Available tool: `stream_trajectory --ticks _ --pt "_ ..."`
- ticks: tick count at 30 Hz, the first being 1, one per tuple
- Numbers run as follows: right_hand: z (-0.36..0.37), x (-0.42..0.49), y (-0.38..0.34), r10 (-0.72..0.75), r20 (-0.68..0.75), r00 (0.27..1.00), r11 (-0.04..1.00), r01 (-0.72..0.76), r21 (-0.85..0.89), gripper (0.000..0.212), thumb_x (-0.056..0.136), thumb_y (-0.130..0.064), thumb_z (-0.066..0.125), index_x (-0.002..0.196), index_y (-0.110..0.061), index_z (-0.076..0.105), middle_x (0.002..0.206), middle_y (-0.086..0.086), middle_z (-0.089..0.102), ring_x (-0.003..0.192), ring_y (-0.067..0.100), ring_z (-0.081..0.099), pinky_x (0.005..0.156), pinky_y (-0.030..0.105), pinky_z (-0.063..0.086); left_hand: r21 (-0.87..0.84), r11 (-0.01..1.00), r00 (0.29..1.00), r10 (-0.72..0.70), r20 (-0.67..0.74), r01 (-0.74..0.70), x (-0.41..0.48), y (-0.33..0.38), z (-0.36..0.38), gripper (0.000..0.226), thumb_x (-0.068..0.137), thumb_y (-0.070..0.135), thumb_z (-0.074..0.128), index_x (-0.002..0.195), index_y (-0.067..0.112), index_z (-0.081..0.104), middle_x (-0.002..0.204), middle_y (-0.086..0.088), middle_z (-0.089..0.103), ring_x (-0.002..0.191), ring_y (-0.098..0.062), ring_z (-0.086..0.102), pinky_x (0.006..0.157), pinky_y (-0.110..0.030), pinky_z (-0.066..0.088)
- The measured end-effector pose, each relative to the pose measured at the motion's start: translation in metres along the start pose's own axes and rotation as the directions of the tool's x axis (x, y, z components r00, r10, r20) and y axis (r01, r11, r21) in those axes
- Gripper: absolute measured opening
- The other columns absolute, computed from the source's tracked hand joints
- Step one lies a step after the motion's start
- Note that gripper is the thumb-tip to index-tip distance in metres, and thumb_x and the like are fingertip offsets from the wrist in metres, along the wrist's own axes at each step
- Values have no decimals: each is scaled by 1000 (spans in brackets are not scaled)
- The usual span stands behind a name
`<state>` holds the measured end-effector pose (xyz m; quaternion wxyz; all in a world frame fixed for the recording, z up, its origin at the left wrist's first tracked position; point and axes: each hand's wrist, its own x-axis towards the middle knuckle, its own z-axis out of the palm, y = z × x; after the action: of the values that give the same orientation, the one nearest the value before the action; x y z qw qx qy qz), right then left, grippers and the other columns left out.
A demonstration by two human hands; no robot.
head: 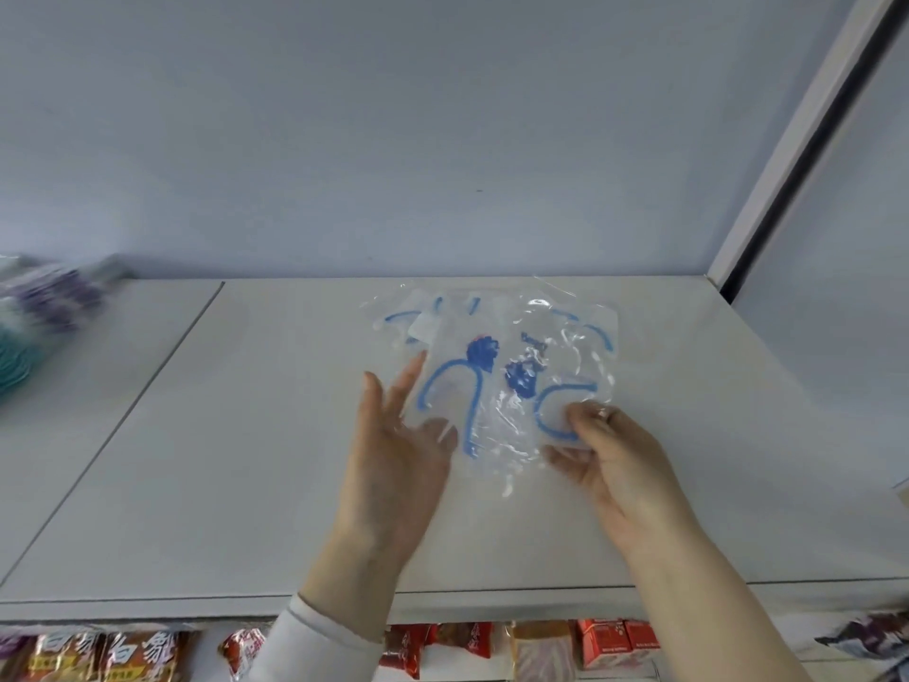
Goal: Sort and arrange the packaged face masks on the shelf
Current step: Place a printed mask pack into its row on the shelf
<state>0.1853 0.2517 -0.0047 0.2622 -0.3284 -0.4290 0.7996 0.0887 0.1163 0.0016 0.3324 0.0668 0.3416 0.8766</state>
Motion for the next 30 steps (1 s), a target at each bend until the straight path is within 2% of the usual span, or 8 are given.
stream_trajectory --ticks 3,5,8,10,14,19,24,30 --pt "-18 11 -23 -293 35 955 889 286 -359 17 89 -2 56 79 -16 53 79 5 61 67 12 60 53 19 52 127 991 994 16 108 -29 14 37 -20 72 61 62 67 119 20 55 112 -9 69 94 -22 70 74 -34 57" --pt "-22 15 -39 -362 144 921 791 385 -476 19 87 -2 59 78 -18 54 74 0 61 62 4 58 55 20 50 514 851 971 -20 240 -109 19 50 -28 74 62 57 76 124 25 51 115 -3 69 97 -20 68 75 -28 56" --pt "-13 18 -50 -357 236 904 748 428 -508 19 86 -2 61 78 -18 56 72 -1 60 60 0 57 59 20 51 856 475 946 -127 298 -206 24 43 -19 32 81 31 69 111 26 61 89 11 70 73 -5 61 65 -17 47" --pt "-10 18 -47 -331 226 916 795 399 -456 19 87 -3 59 77 -18 56 71 -2 58 63 3 56 63 18 51 892 391 954 -92 284 -228 26 35 -9 7 88 15 65 92 21 66 73 13 64 60 -3 52 58 -17 44" --pt "-17 21 -23 -176 76 981 971 186 -149 13 81 -7 61 76 -15 53 82 5 58 78 18 58 80 37 51 746 645 986 83 146 -165 25 24 -13 11 90 5 57 88 15 63 75 7 64 65 -4 58 59 -18 51" --pt "-5 19 9 -23 40 999 1000 23 -2 12 88 -3 55 80 -12 52 84 10 59 75 20 59 76 37 50 681 728 988 -30 149 -81 15 -2 -15 21 89 22 61 103 8 59 92 -11 66 87 -18 64 74 -24 55" --pt "1 21 15 -249 -62 967 942 227 -246 20 82 -1 65 87 -16 52 81 0 61 78 13 59 71 24 46 659 752 988 -125 96 31 22 -4 -9 46 81 45 64 108 8 59 94 -7 71 87 -17 69 75 -30 57" --pt "6 58 -3 -342 157 926 800 375 -469 35 83 -9 67 112 -18 48 91 1 68 78 7 65 74 18 49 744 669 996 68 -50 -9 46 -11 -14 13 89 19 63 102 17 63 92 -5 70 72 -12 65 63 -29 50"
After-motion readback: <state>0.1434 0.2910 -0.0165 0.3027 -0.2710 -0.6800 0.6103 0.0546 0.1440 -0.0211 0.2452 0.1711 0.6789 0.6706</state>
